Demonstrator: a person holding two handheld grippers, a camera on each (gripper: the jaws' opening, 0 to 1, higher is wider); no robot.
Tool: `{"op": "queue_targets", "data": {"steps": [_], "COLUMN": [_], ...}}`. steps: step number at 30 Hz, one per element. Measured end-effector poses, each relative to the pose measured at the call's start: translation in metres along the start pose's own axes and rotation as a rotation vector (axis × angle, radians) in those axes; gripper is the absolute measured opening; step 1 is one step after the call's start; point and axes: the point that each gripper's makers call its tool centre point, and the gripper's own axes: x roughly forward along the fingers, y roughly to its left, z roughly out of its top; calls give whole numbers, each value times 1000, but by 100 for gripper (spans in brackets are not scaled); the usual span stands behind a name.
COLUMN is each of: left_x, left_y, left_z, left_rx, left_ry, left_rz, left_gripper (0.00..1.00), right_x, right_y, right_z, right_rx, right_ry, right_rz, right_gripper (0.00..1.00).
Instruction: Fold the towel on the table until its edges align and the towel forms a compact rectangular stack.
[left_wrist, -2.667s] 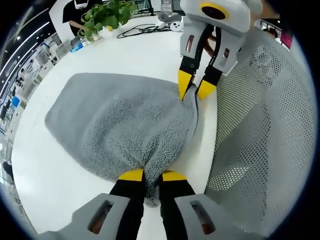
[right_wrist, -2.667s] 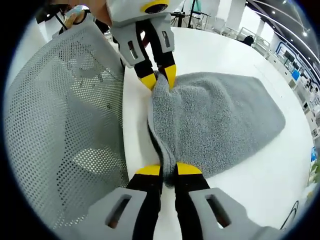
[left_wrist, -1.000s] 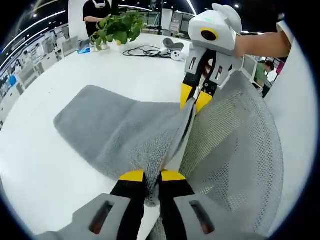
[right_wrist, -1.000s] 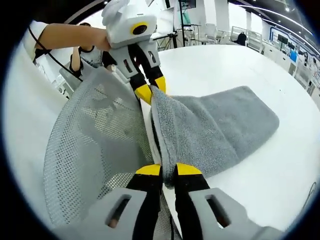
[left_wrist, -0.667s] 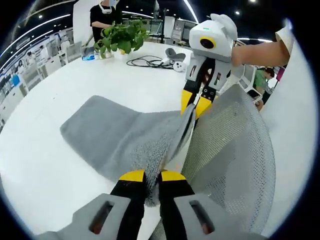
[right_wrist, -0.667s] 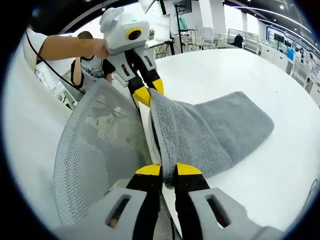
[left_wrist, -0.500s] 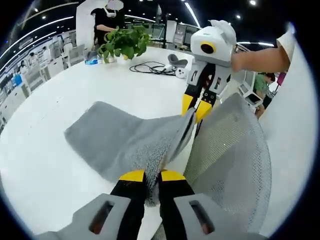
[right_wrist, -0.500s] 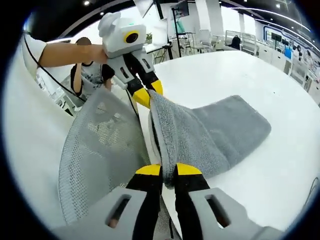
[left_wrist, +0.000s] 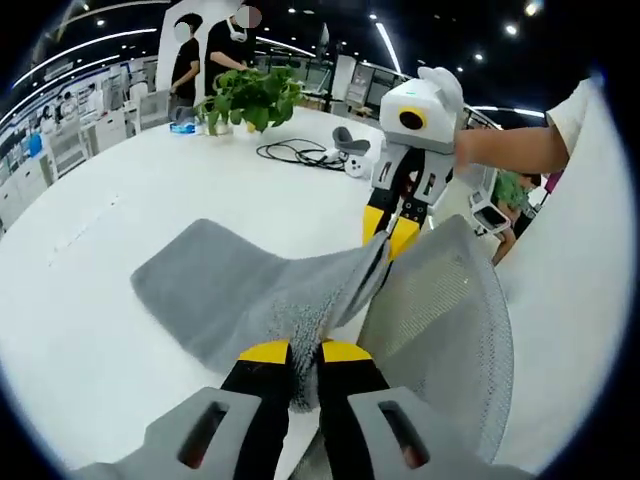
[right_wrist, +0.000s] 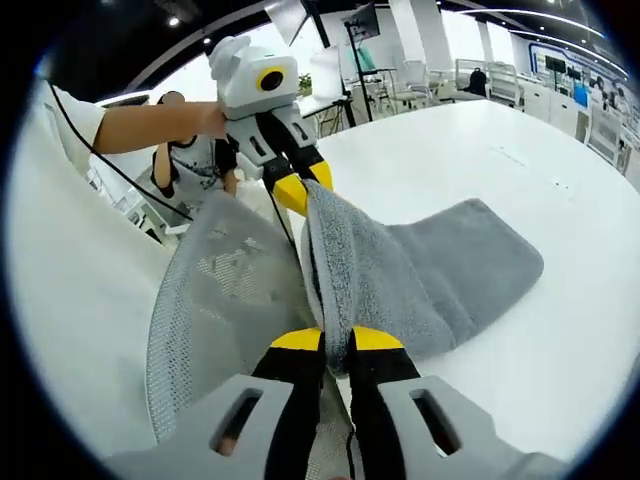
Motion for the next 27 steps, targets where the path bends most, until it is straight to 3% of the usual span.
{"op": "queue_targets", "data": {"steps": [12,18,27], "left_x": [-2,4,13], "left_y": [32,47,69], "left_z": [35,45,50], "left_rx": [-84,-110,-136], "left_ry": [-111,-126,-118], "left_rz": [72,108,168], "left_gripper": [9,9,9], "right_x": [-20,-22,-15], "right_y": [-45,-72,-104], "right_z": [37,47,56], "right_rx": [-13,-43,-43], "right_ry": [-102,-114,-108], "right_rz": [-140,-240,-317], "right_gripper": [7,7,7]}}
